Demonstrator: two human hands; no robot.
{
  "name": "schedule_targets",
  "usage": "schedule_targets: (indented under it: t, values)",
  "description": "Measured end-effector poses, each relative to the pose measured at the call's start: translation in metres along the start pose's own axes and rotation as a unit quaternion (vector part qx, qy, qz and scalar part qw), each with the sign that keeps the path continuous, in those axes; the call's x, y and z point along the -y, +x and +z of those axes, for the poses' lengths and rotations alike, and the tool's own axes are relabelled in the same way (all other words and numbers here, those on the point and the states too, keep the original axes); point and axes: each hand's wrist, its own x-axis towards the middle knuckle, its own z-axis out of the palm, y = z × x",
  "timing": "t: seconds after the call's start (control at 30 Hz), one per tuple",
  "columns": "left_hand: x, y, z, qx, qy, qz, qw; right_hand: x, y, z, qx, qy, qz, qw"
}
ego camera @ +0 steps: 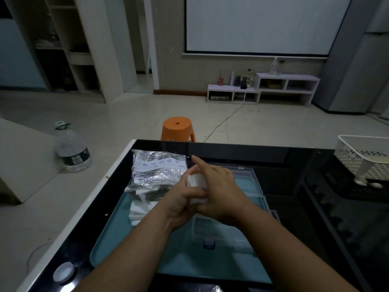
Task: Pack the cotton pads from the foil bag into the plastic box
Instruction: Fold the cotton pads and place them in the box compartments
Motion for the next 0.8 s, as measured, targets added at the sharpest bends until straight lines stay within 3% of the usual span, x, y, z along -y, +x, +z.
schedule_targets:
  t: [0.8]
  values:
    - [-0.0039, -0.0021, 0.0025, -0.003, 0.006, -0.025, 1.000, -0.0020, 0.0028, 0.0028, 0.015, -0.022, 0.004, 1.000]
